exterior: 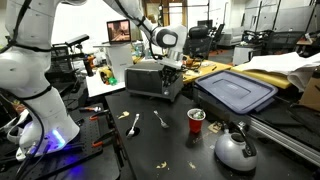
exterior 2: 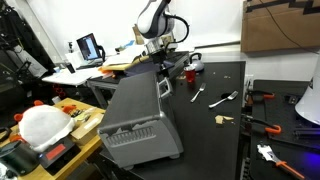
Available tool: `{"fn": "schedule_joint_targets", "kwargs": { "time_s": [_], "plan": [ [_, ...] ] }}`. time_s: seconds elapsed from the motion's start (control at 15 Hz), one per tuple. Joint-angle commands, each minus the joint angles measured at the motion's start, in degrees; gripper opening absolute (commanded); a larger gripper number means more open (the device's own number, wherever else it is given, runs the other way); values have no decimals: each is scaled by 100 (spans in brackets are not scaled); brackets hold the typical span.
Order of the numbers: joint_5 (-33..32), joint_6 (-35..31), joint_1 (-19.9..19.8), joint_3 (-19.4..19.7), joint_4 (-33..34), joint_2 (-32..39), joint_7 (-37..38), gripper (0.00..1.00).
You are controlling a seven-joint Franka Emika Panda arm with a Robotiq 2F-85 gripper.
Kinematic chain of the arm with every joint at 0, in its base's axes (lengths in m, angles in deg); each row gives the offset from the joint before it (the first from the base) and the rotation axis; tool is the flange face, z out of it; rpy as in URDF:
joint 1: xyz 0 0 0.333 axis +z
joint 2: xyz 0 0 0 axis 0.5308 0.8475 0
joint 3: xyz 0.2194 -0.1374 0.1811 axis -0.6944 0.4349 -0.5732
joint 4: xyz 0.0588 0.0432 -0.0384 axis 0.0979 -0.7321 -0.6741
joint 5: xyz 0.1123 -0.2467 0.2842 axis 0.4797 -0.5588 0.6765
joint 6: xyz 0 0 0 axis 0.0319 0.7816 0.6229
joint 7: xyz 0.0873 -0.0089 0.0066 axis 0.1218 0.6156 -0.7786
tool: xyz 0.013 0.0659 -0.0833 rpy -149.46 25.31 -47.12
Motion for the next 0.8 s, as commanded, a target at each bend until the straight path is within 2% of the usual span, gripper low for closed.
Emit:
{"fn": "schedule_joint_targets", "kwargs": {
  "time_s": [0.0,0.4,0.73],
  "plan": [
    [-136,-683,45,74,-328,-368,361,4],
    [-532,-1715,98,139,-737,-611,810,4],
    [-725,-1941,20,174,-858,-716,940,4]
  ]
}}
